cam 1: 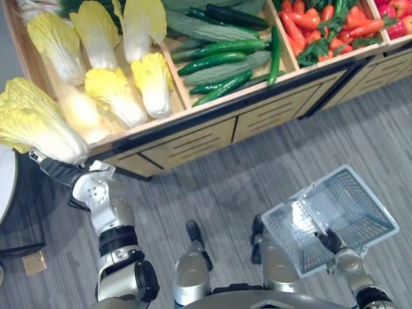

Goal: Pick vegetable in the basket

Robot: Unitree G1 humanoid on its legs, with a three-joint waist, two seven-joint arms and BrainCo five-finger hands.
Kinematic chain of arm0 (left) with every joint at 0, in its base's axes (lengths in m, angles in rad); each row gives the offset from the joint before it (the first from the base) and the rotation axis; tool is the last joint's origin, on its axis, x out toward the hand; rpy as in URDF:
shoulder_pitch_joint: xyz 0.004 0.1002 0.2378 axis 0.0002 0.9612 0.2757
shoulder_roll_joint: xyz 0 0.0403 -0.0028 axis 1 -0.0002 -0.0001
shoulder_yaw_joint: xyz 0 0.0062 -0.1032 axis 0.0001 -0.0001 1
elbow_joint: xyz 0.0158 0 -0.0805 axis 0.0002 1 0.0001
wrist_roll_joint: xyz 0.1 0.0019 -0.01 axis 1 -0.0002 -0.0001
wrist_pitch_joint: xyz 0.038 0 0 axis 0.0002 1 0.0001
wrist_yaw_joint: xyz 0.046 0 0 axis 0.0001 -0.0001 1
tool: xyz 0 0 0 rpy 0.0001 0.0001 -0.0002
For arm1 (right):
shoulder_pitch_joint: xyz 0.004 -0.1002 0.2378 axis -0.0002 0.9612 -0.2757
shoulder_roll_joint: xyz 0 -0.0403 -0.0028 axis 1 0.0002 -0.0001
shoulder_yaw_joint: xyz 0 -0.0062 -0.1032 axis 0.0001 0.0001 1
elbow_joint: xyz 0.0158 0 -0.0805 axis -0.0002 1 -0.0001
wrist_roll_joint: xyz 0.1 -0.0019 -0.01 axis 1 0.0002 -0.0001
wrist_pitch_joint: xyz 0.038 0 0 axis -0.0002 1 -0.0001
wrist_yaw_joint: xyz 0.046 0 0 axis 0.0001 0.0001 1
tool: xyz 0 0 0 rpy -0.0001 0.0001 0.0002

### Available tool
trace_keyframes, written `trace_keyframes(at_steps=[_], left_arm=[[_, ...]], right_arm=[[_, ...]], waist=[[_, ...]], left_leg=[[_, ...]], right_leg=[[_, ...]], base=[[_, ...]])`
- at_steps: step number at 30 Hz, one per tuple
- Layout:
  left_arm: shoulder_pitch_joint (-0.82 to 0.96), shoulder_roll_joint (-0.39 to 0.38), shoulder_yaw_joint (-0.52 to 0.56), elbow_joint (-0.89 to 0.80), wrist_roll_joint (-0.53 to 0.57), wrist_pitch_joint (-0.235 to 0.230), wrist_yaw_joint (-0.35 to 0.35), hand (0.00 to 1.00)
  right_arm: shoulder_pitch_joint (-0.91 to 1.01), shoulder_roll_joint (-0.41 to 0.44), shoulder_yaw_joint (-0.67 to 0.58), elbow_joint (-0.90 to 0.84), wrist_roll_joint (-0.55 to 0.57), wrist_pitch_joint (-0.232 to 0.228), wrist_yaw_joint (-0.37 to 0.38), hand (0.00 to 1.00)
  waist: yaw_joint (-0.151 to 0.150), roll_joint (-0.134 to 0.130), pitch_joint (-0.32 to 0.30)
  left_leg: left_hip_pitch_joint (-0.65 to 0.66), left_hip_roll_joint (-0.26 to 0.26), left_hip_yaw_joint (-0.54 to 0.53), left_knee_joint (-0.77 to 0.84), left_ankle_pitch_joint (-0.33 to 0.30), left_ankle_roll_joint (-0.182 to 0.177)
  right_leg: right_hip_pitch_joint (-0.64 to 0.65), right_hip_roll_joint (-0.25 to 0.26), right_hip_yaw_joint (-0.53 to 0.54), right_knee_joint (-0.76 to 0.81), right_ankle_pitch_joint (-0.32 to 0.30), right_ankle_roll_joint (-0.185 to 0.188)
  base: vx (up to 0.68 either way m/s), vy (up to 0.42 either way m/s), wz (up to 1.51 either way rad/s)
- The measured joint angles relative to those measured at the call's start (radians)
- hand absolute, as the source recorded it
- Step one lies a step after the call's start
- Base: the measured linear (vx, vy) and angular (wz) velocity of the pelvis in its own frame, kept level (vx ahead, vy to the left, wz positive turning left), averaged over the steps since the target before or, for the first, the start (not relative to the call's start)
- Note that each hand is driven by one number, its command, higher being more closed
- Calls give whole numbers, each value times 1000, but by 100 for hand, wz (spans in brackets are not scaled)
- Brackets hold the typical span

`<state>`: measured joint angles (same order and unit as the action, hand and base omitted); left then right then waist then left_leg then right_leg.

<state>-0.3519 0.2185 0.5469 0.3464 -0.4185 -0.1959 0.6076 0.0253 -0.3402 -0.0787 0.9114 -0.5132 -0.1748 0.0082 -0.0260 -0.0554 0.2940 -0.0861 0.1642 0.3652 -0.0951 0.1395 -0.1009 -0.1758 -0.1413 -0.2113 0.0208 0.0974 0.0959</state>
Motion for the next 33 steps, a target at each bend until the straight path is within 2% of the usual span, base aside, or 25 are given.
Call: trace_keyframes(at_steps=[6,11,19,22,27,33], left_arm=[[9,-29,-7,-39,-74,-31,-6,100],[44,-44,-42,-62,-127,-43,-36,100],[120,-55,-96,-140,-128,-45,-67,100],[140,-58,-133,-158,-128,-44,-77,100],[164,-59,-217,-175,-116,-36,-119,100],[190,-61,-327,-176,-76,-7,-185,100]], right_arm=[[7,4,-2,0,-1,0,-1,100],[26,5,-1,-15,-36,0,0,100],[50,0,1,-85,-38,1,4,100],[58,-30,8,-124,-40,-2,25,100],[47,-103,7,-150,-76,-8,29,100],[-14,-216,7,-183,-76,-4,41,100]], waist=[[0,-1,-8],[-3,-1,-50],[-5,-2,-67],[-2,-4,-70],[-4,-5,-86],[-29,-2,-91]], left_leg=[[2,-1,-3,0,-1,-1],[4,1,-7,0,0,0],[23,1,10,-5,-12,-8],[36,-1,30,-6,-15,-10],[50,-5,61,-6,-24,-10],[79,-12,117,-6,-37,-4]], right_leg=[[6,0,-2,-5,1,2],[9,2,-6,-5,1,1],[24,2,9,-19,-3,7],[24,2,30,-21,5,19],[27,3,60,-43,25,17],[26,4,116,-56,35,24]], base=[[22,4,1],[44,2,1],[-2,11,-5],[13,13,-17],[32,12,-18],[37,7,-23]])
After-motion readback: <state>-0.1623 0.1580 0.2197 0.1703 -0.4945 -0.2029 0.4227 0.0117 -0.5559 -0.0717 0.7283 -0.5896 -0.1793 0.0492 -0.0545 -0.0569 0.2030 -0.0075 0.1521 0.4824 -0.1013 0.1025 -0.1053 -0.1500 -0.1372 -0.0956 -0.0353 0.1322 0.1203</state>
